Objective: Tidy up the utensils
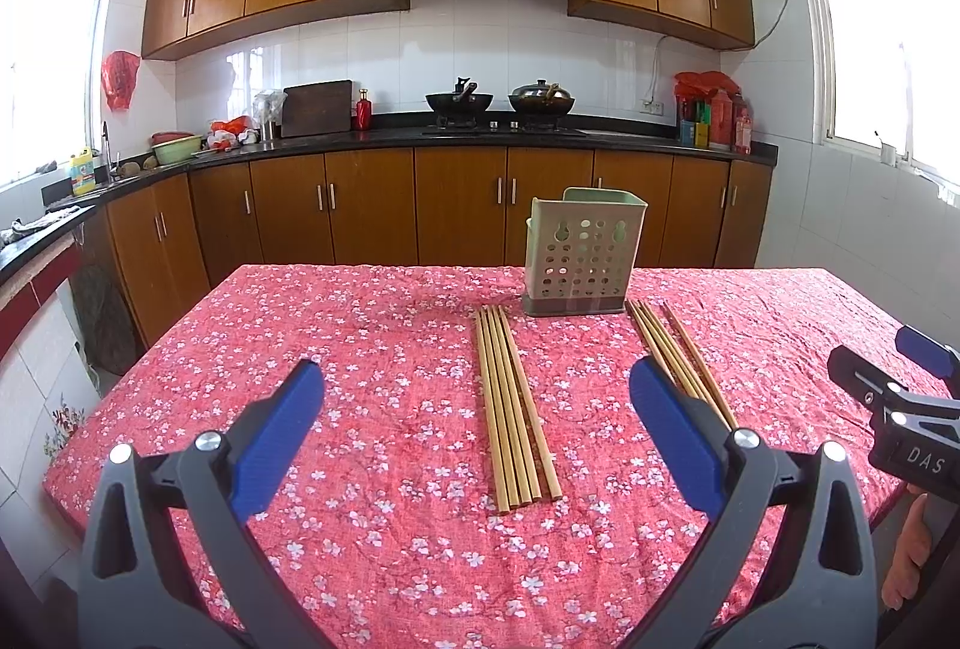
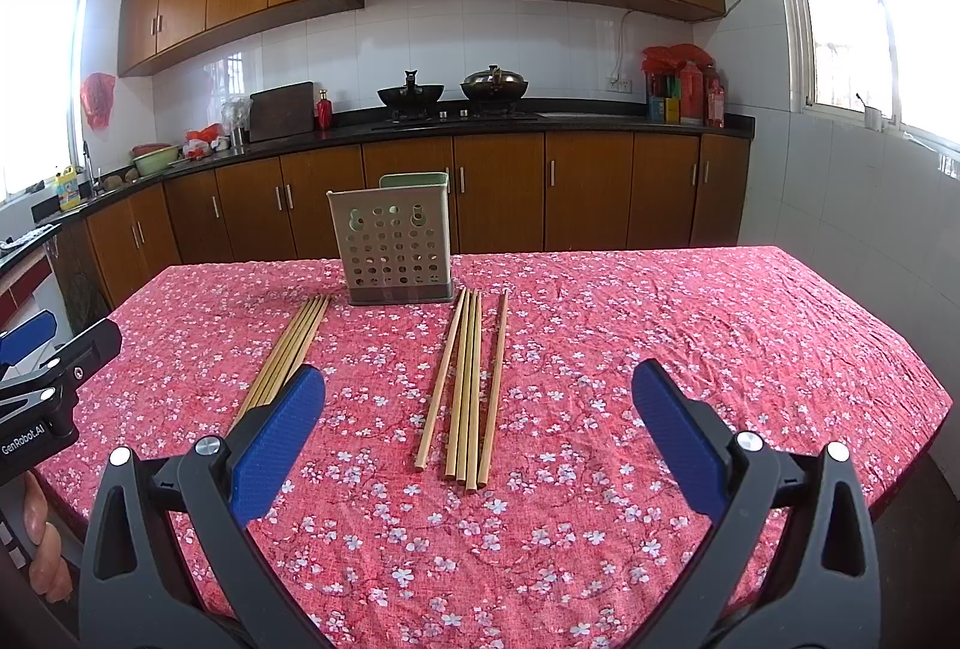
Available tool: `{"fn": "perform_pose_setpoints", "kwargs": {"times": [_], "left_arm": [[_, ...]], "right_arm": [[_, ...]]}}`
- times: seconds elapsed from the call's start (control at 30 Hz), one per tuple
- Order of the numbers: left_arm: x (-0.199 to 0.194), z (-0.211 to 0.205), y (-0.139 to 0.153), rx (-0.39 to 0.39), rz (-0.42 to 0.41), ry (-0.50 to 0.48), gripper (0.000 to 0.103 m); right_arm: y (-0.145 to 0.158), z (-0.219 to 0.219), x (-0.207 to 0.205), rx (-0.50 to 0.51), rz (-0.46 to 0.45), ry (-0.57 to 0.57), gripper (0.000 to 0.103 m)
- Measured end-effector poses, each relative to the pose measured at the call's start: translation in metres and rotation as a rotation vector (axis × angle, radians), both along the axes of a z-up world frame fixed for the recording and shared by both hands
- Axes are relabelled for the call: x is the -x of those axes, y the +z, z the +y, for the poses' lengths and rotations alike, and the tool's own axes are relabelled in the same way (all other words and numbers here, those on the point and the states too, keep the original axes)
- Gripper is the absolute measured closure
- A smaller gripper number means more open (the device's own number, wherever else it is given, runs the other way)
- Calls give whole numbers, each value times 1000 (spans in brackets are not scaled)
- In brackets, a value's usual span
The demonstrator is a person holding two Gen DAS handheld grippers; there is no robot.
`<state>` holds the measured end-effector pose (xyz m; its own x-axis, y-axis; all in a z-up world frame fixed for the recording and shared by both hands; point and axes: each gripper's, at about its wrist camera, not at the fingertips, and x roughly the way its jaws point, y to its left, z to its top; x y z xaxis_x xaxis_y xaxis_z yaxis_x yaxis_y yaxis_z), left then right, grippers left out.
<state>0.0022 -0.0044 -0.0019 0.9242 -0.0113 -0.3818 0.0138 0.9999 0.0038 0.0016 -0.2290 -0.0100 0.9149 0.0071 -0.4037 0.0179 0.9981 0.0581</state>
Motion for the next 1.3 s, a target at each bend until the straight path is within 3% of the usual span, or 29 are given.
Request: {"fn": "perform_pose_setpoints", "kwargs": {"times": [0.97, 1.23, 1.3], "left_arm": [[-5, 1, -6, 2, 15, 0, 4], [-32, 16, -24, 4, 120, 57, 4], [-44, 24, -32, 31, 177, 74, 4]], "right_arm": [[-5, 0, -3, -14, 18, -5, 2], [-22, -17, -26, -68, 114, -35, 2], [-27, -20, -33, -63, 139, -46, 10]]}}
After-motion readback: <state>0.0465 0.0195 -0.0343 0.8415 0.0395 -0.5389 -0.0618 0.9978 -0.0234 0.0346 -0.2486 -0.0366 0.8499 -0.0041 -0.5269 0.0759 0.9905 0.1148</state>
